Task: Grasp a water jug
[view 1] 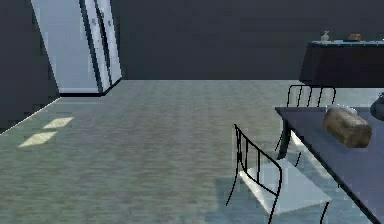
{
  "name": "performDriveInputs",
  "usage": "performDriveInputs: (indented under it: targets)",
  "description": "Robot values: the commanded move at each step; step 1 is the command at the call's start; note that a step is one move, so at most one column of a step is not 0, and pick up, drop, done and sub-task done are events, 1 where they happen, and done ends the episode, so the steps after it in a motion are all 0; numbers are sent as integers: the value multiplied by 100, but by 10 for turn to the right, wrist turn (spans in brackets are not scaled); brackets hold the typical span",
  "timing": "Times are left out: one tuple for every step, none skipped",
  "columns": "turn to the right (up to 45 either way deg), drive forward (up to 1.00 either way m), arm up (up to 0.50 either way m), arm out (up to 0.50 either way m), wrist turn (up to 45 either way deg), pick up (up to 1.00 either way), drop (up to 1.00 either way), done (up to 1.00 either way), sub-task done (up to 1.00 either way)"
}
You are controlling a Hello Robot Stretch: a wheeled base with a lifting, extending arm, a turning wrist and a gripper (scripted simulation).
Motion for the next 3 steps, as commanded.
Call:
performDriveInputs:
  targets:
    - [0,0,50,0,0,0,0,0,0]
    - [0,0,38,0,0,0,0,0,0]
    - [0,0,0,48,0,0,0,0,0]
